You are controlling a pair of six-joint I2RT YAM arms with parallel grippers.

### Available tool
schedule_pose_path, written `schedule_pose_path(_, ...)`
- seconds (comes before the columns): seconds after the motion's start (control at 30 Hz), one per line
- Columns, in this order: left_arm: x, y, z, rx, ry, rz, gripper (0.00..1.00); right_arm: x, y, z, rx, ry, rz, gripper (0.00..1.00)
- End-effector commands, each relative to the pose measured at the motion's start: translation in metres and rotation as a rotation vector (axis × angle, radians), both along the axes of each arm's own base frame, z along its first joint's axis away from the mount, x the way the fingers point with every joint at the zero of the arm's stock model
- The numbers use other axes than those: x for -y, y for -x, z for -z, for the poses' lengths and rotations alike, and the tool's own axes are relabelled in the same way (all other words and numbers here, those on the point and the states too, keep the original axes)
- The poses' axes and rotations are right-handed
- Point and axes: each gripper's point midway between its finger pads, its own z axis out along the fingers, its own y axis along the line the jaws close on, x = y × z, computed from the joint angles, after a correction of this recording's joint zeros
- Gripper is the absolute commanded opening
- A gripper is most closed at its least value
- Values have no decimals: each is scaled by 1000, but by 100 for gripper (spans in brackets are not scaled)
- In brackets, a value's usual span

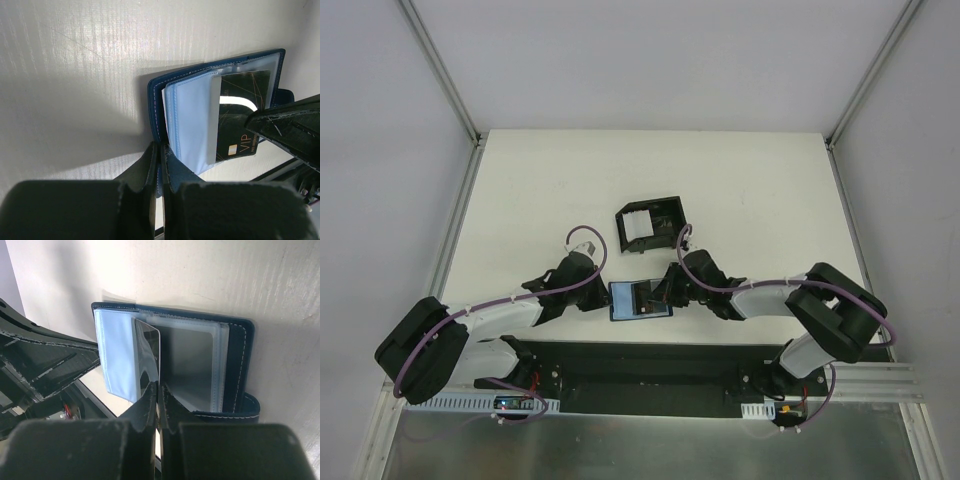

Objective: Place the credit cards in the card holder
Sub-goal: Insert the credit card into the card holder.

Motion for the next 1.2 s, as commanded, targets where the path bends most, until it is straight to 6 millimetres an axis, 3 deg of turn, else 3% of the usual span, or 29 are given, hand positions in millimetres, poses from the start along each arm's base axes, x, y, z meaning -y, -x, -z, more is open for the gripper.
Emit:
schedule_pose_path(0.0,-12,4,11,-18,-44,-23,0,13,17,18,-77,67,-1,0)
schedule_pose_path(0.1,-15,4,11,-12,-47,-38,0,17,18,20,-77,71,5,0)
schedule_pose_path(0.5,-13,4,12,-16,-42,-30,0,-27,16,11,-88,4,-69,1)
schedule_pose_path(0.77,-12,3,10,-11,-39,-29,0,-9,9,9,-31,67,-26,31)
schedule_pose_path(1.0,-11,3,8,-7,-36,-20,0,-10,5,5,-8,124,-58,36)
schedule_pose_path(1.17,-10,3,8,-7,-33,-20,0,-26,6,0,-5,114,-110,36)
